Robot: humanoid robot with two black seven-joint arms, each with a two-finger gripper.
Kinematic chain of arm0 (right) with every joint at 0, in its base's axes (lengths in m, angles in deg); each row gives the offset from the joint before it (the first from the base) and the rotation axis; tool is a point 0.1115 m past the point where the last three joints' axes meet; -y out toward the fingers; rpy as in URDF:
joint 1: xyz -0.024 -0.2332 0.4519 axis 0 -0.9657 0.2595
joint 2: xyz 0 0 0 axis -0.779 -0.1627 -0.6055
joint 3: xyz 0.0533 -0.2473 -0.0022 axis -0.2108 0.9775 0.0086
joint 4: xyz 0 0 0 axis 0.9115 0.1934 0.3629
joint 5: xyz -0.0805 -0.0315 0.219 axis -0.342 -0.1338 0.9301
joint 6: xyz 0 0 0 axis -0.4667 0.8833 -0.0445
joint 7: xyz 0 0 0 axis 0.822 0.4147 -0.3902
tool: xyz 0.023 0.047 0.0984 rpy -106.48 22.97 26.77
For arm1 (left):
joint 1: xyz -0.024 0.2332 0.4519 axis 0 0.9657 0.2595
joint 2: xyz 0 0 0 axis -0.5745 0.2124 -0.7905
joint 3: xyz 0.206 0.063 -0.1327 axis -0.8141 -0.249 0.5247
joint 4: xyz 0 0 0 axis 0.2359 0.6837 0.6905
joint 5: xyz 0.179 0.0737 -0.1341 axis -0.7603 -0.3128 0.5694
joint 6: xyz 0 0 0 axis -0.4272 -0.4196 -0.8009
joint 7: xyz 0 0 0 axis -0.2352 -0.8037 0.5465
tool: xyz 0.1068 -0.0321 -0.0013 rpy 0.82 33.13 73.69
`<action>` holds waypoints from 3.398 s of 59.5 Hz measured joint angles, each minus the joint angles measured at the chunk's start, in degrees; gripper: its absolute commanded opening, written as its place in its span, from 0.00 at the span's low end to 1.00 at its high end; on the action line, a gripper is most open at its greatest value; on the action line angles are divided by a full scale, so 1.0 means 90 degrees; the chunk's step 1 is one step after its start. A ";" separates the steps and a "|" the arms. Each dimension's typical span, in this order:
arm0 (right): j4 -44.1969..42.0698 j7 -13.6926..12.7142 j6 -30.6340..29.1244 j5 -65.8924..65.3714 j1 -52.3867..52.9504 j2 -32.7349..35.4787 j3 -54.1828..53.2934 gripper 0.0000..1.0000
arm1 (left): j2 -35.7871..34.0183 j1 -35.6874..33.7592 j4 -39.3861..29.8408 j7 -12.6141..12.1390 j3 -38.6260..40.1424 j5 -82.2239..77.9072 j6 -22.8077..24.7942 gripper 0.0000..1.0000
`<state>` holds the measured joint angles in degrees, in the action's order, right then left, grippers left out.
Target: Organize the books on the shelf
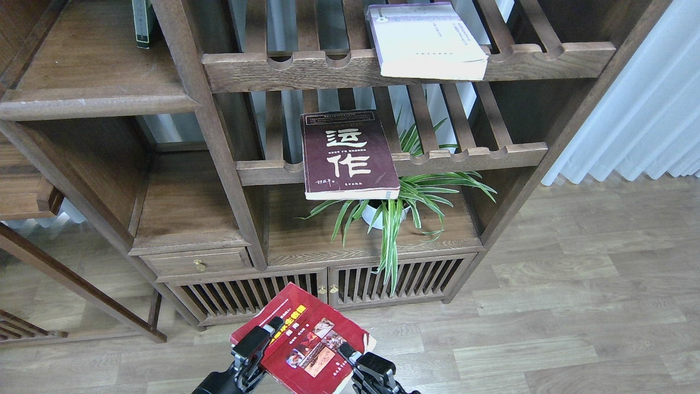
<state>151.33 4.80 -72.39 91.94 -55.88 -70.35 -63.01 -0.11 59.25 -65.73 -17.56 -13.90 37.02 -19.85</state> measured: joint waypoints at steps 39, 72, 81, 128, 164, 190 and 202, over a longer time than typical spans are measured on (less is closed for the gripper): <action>0.0002 0.0028 -0.0003 -0.0296 0.0032 -0.0001 0.0074 0.99 | -0.0836 -0.0024 -0.0465 -0.0249 0.0843 0.0098 0.0000 0.03; -0.0248 0.0046 -0.0001 -0.0396 0.0021 0.0000 0.0092 0.99 | -0.2762 0.0739 -0.2104 0.0142 0.3348 0.0363 0.0000 0.03; -0.0288 0.0045 0.0000 -0.0415 0.0019 0.0000 0.0128 0.99 | -0.3224 0.0156 -0.2113 0.0243 0.3708 0.0617 0.0000 0.03; -0.0280 0.0090 0.0000 -0.0409 0.0100 0.0000 0.0187 0.99 | -0.4731 -0.4883 -0.1008 -0.0938 0.3282 -0.1015 0.0000 0.05; -0.0105 0.0136 0.0000 -0.0390 0.0171 0.0000 -0.0102 0.99 | -0.3928 -0.7351 0.0728 -0.1479 0.2770 -0.4183 0.0002 0.05; 0.0031 0.0277 0.0000 -0.0387 0.0495 0.0000 -0.0417 0.99 | -0.2854 -0.8328 0.2031 -0.1425 0.2558 -0.4904 0.0001 0.05; 0.0144 0.0278 0.0000 -0.0379 0.0506 0.0000 -0.0419 0.99 | -0.2620 -0.8650 0.2463 -0.1312 0.2543 -0.4969 0.0001 0.05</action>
<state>152.63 7.29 -72.39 88.53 -51.33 -70.36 -66.78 -23.69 -18.60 -43.56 -29.37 8.98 -7.71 -19.84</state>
